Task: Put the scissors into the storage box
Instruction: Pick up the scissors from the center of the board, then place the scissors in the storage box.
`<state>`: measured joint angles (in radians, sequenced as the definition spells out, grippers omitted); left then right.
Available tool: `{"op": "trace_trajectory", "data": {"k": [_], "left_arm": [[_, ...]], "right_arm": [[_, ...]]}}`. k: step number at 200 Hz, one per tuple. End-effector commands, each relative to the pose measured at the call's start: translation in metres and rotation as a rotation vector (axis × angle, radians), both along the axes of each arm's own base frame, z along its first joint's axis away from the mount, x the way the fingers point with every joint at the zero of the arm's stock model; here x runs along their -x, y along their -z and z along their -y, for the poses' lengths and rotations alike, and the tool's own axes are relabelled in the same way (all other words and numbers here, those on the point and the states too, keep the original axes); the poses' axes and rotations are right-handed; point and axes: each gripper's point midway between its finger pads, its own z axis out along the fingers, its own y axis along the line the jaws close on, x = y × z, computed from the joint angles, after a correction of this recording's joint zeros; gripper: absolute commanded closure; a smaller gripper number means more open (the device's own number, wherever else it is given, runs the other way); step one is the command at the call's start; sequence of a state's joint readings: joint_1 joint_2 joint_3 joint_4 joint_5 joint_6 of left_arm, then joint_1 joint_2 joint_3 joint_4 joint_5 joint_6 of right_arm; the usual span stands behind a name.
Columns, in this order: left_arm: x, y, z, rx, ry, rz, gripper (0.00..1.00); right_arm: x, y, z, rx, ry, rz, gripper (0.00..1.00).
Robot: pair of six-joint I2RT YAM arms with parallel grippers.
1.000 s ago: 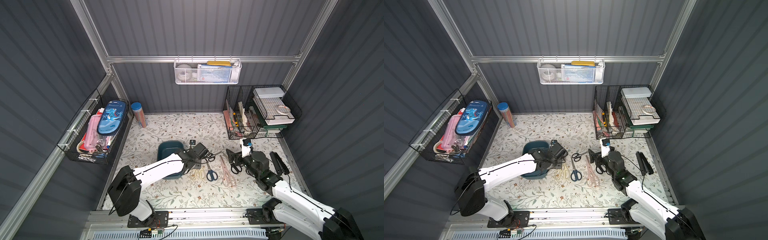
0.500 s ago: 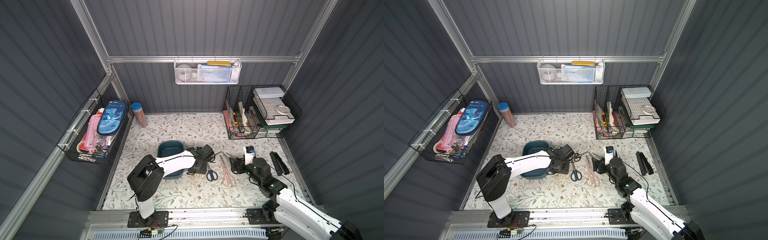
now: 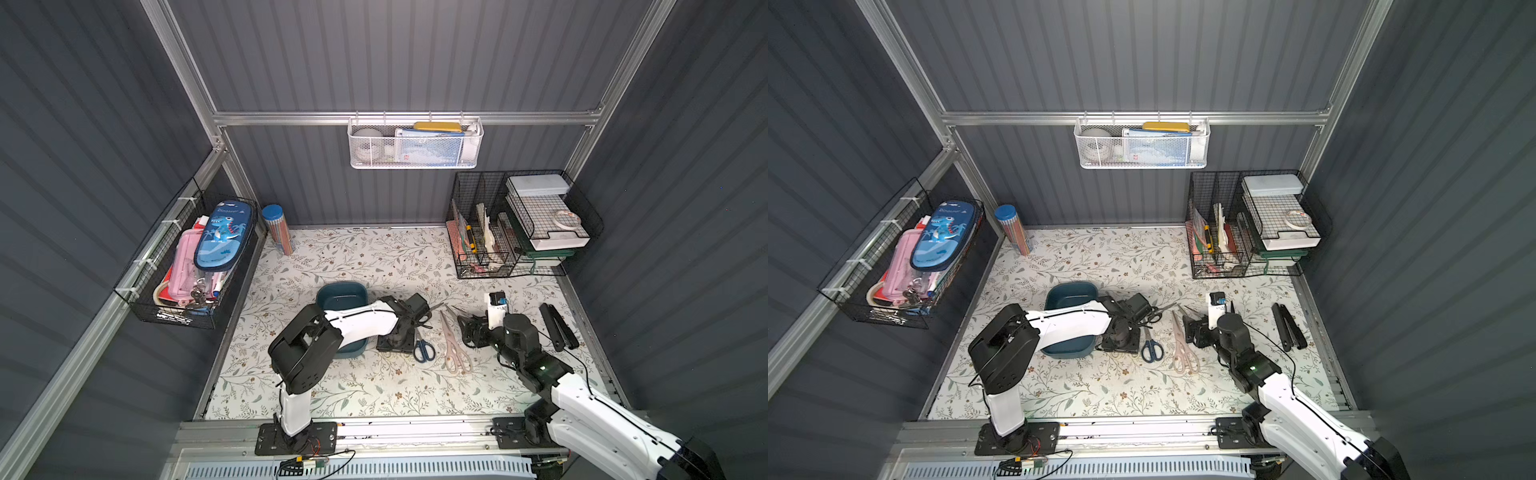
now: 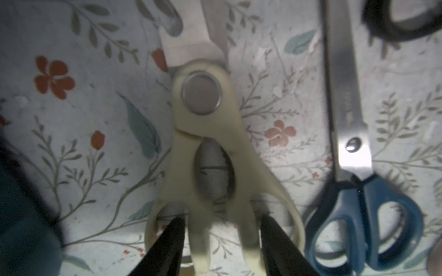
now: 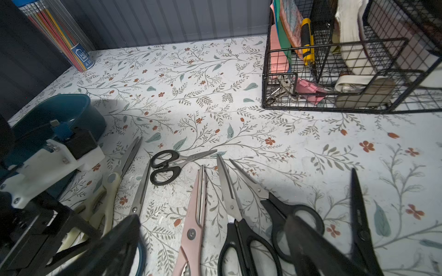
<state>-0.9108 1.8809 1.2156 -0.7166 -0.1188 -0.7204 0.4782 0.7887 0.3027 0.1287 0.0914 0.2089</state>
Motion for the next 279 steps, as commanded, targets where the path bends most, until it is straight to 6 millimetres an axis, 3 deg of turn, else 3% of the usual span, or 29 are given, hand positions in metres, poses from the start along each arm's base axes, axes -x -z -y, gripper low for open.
{"op": "trace_trajectory", "data": {"k": [1, 36, 62, 94, 136, 176, 198, 218, 223, 250, 279], "left_arm": [[0.0, 0.005, -0.003, -0.018, 0.002, -0.027, 0.47], [-0.002, 0.009, -0.015, -0.065, -0.011, -0.022, 0.63], [-0.003, 0.008, -0.019, -0.07, -0.021, -0.002, 0.65], [-0.011, 0.001, -0.021, -0.095, -0.011, 0.032, 0.68], [-0.021, -0.032, -0.014, -0.054, 0.001, 0.098, 0.71], [-0.036, -0.09, -0.011, -0.018, 0.008, 0.192, 0.71], [-0.047, -0.12, -0.027, -0.008, -0.035, 0.219, 0.71], [-0.054, -0.139, -0.063, -0.03, -0.098, 0.252, 0.71], [-0.049, -0.132, -0.078, -0.06, -0.111, 0.234, 0.71], [-0.04, -0.136, -0.126, -0.104, -0.167, 0.244, 0.71], [-0.025, -0.116, -0.148, -0.12, -0.192, 0.186, 0.71]], "right_arm": [[0.0, -0.009, 0.0, -0.015, 0.006, 0.013, 0.01], [0.006, -0.015, 0.006, -0.017, 0.029, -0.012, 0.01], [0.017, -0.015, 0.015, -0.004, 0.055, -0.073, 0.01], [0.025, -0.011, 0.012, -0.071, 0.028, -0.011, 0.01], [0.026, -0.02, 0.017, -0.09, 0.043, 0.062, 0.01], [0.024, -0.015, 0.012, -0.075, 0.021, 0.032, 0.01], [0.023, -0.013, 0.009, -0.069, 0.011, 0.012, 0.01], [0.024, -0.013, 0.007, -0.068, 0.001, 0.007, 0.01], [0.023, -0.013, 0.007, -0.068, 0.001, 0.006, 0.01], [0.024, -0.013, 0.006, -0.07, -0.006, 0.011, 0.01], [0.024, -0.013, 0.006, -0.069, -0.009, 0.013, 0.01]]}}
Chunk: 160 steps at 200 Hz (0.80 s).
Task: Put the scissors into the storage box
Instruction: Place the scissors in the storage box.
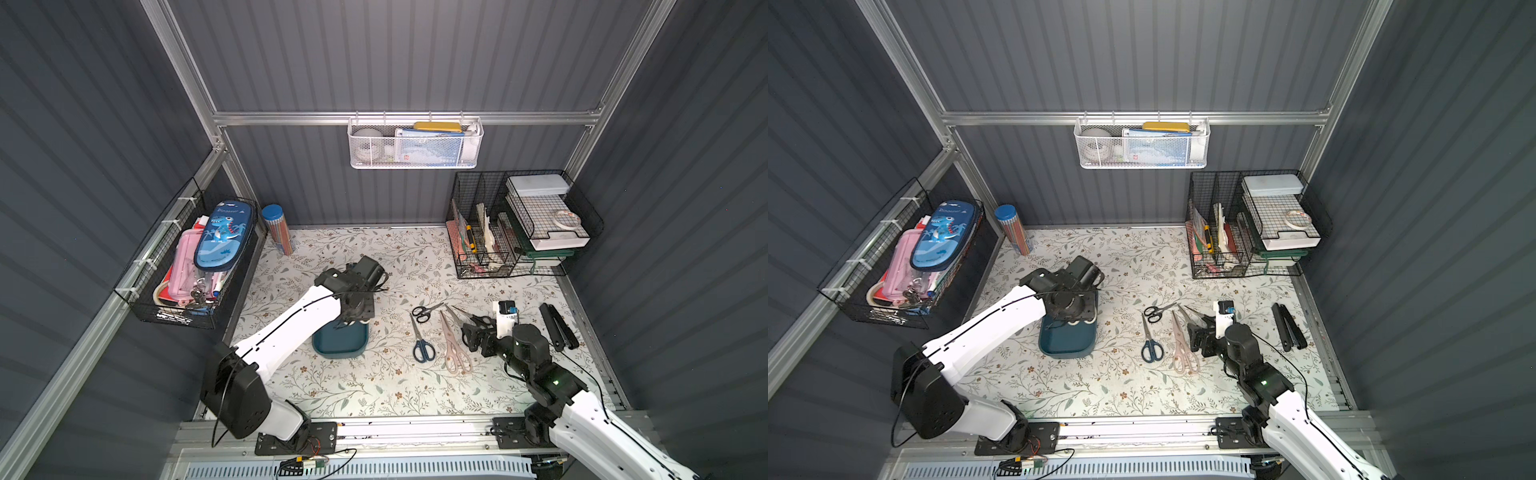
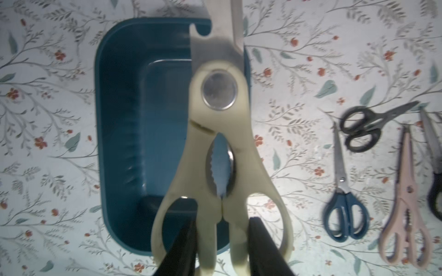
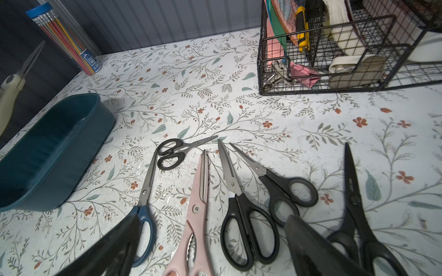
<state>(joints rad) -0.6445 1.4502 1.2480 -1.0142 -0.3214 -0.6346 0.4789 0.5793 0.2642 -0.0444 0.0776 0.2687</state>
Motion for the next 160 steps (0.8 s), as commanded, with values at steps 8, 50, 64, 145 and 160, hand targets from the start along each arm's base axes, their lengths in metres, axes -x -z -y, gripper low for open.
{"op": "trace_trajectory", "data": {"k": [8, 50, 64, 145, 160], "left_arm": [[0.023, 0.028, -0.022, -0.064, 0.014, -0.098, 0.71], [0.025, 0.067, -0.026, -0.072, 0.006, -0.154, 0.71], [0.021, 0.073, -0.025, -0.074, 0.013, -0.158, 0.72], [0.003, 0.092, -0.006, -0.041, 0.06, -0.159, 0.72], [0.001, 0.094, -0.006, -0.046, 0.06, -0.156, 0.72]], "right_arm": [[-0.002, -0.014, -0.005, -0.014, -0.021, 0.037, 0.01], [-0.002, -0.014, -0.006, -0.015, -0.024, 0.037, 0.01], [-0.002, -0.014, -0.006, -0.016, -0.023, 0.038, 0.01], [-0.003, -0.012, -0.008, -0.012, -0.032, 0.029, 0.01], [-0.004, -0.011, -0.008, -0.01, -0.03, 0.027, 0.01]]}}
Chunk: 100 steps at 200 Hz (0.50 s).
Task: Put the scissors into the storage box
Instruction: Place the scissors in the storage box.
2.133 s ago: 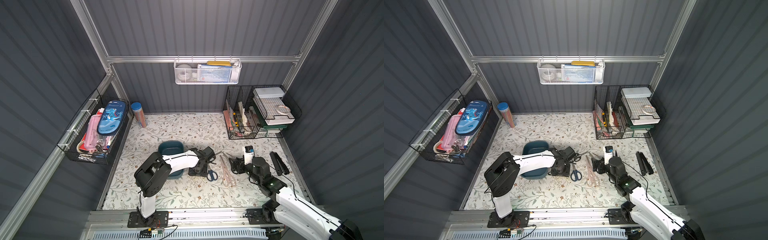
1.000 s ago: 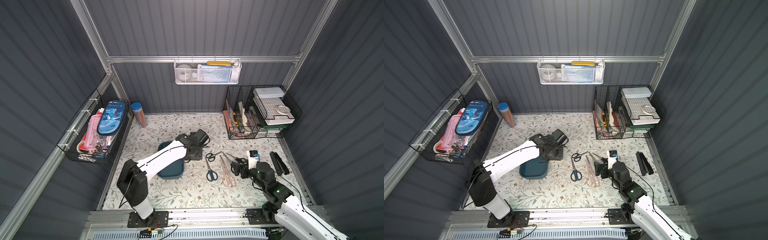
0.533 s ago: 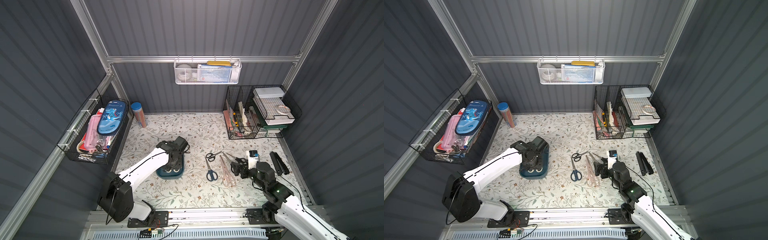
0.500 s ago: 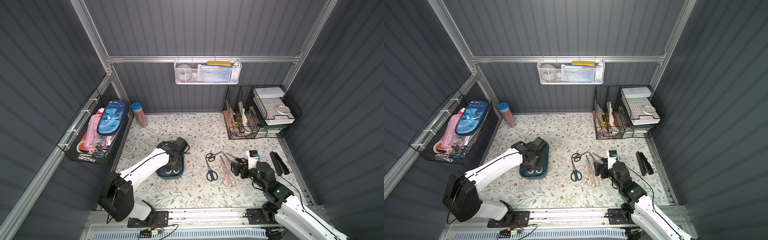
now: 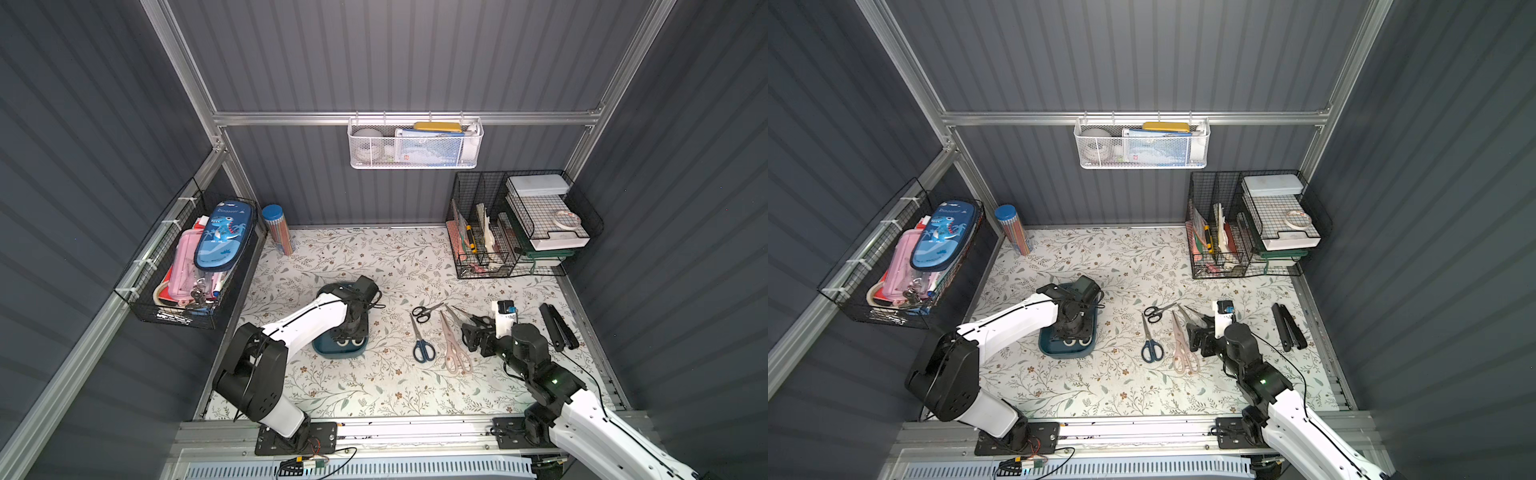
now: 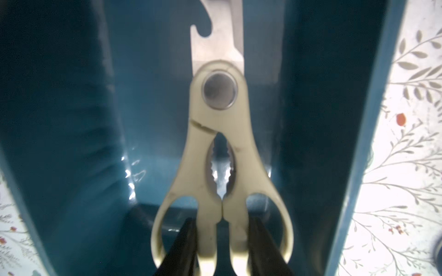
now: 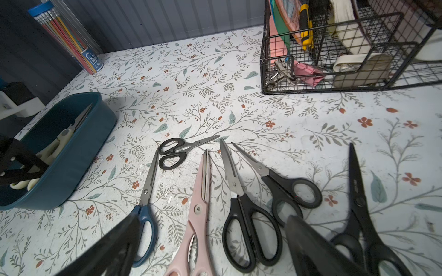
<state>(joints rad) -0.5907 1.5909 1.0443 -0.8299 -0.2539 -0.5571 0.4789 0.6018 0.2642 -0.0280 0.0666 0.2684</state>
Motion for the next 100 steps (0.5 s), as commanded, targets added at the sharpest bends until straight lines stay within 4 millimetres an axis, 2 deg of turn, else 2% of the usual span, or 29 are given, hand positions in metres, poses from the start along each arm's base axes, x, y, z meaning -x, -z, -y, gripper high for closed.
{"op": "trace_trajectory", "data": {"k": [1, 33, 57, 76, 100], "left_arm": [[-0.008, 0.001, 0.005, 0.014, 0.024, 0.016, 0.72], [-0.01, 0.003, 0.006, 0.01, 0.032, 0.019, 0.71], [-0.009, 0.008, 0.007, 0.015, 0.027, 0.016, 0.65], [-0.009, 0.012, 0.005, 0.008, 0.021, 0.014, 0.65], [-0.011, 0.009, 0.006, 0.014, 0.02, 0.027, 0.61]], "right_arm": [[-0.003, -0.013, -0.005, -0.01, -0.021, 0.034, 0.01], [-0.004, -0.011, -0.007, -0.005, -0.025, 0.026, 0.01], [-0.005, -0.01, -0.008, -0.003, -0.032, 0.018, 0.01], [-0.005, -0.01, -0.009, -0.001, -0.036, 0.013, 0.01], [-0.006, -0.009, -0.009, 0.001, -0.031, 0.011, 0.01]]}}
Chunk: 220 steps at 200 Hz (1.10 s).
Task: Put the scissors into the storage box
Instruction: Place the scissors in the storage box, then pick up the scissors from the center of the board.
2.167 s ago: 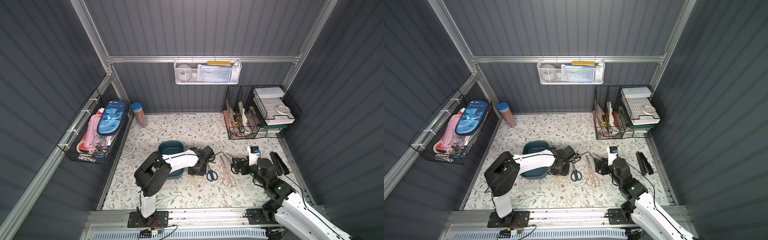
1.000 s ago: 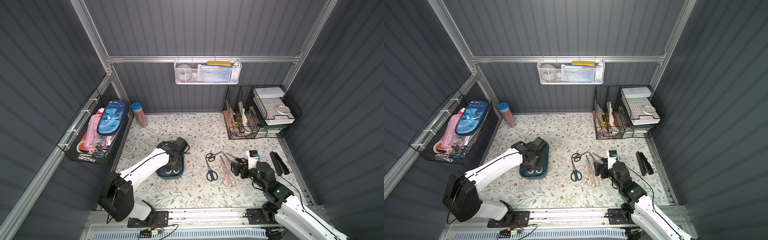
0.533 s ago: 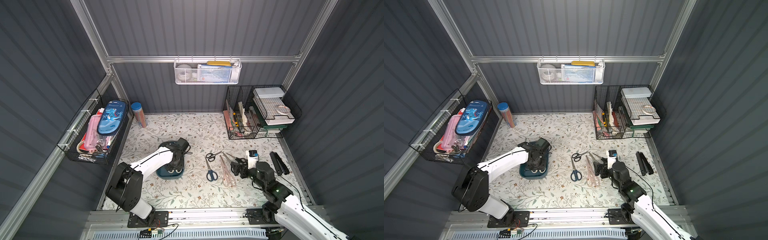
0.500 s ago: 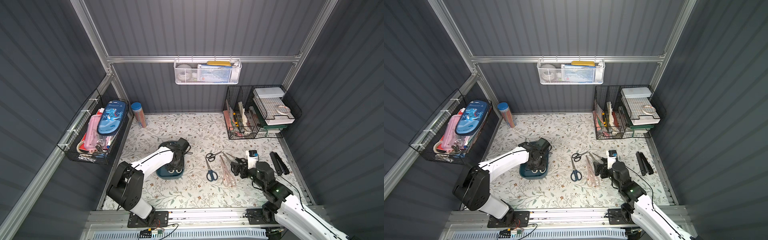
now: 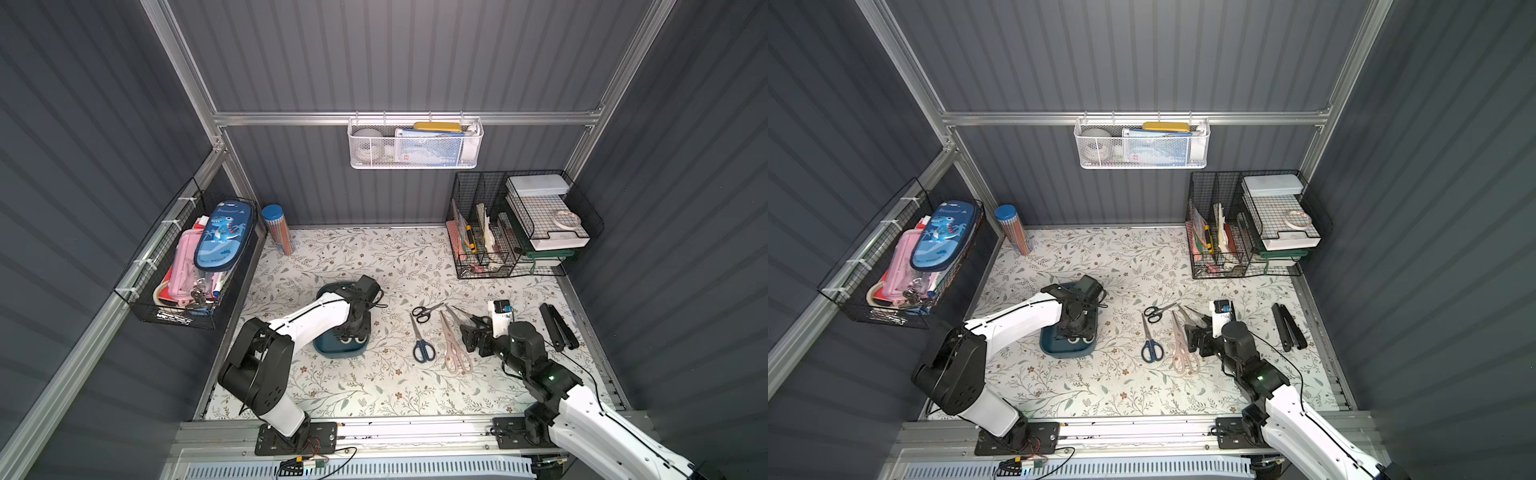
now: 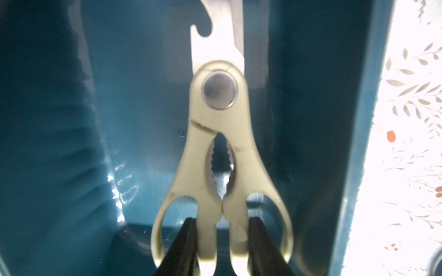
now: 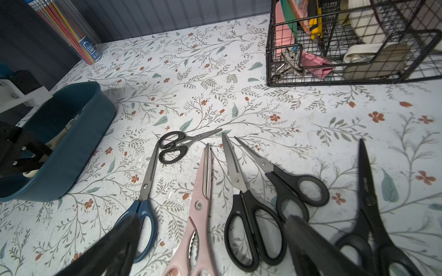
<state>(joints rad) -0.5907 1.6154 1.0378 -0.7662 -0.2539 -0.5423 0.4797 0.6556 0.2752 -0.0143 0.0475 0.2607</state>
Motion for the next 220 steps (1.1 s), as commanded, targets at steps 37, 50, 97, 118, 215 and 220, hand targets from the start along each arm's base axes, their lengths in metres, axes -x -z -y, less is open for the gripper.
{"op": "trace_trajectory", "data": {"k": [37, 50, 97, 118, 215, 220], "left_arm": [[-0.002, 0.001, -0.003, -0.016, 0.007, 0.002, 0.53], [-0.001, -0.001, -0.003, -0.012, 0.002, 0.008, 0.51], [-0.019, -0.061, -0.002, -0.018, 0.005, 0.13, 0.5], [-0.03, -0.103, 0.031, 0.05, 0.075, 0.235, 0.49], [0.057, -0.041, 0.213, 0.374, 0.25, -0.175, 0.5], [0.06, -0.037, 0.216, 0.374, 0.252, -0.196, 0.5]], "right_arm": [[-0.004, -0.015, -0.004, -0.012, -0.011, 0.038, 0.01], [-0.004, -0.015, -0.004, -0.012, -0.013, 0.038, 0.01], [-0.003, -0.016, -0.004, -0.012, -0.014, 0.041, 0.01], [-0.002, -0.017, -0.004, -0.016, -0.015, 0.047, 0.01], [0.001, -0.025, 0.007, -0.028, 0.033, 0.094, 0.01], [0.001, -0.025, 0.007, -0.026, 0.031, 0.094, 0.01]]}}
